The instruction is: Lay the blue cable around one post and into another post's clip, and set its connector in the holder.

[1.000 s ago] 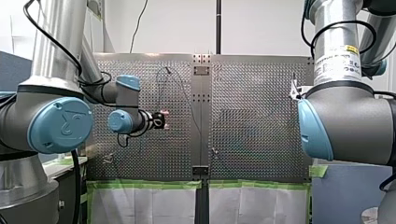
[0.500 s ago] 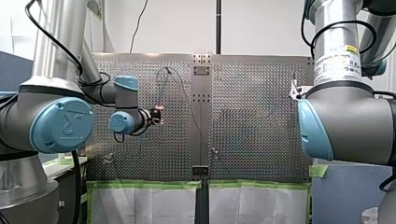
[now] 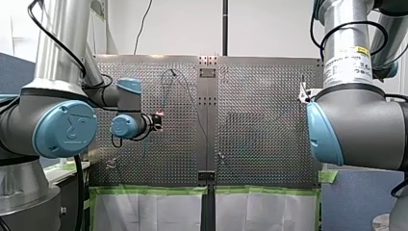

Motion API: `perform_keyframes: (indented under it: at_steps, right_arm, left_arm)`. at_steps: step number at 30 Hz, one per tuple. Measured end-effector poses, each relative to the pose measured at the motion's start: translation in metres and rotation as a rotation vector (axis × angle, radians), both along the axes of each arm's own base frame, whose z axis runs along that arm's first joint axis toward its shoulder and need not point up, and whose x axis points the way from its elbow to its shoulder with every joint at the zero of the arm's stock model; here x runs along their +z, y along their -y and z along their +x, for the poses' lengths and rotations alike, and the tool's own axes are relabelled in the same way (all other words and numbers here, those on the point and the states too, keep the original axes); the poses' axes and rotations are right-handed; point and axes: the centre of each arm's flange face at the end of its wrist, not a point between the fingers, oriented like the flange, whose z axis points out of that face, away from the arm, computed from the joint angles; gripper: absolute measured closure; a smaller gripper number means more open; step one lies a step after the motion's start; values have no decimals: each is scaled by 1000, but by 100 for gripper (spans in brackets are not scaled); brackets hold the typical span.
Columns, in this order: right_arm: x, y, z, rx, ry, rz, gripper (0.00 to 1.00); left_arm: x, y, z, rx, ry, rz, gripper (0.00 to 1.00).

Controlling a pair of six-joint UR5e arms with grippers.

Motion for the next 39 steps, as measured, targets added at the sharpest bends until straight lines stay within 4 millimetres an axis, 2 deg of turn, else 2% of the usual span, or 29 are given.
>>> perform_keyframes:
  at_steps: [39]
  right_arm:
    - [-3,-1,5,8,1,7,0]
  left_arm:
    - [-1,-2,2,-3,-5,3,0]
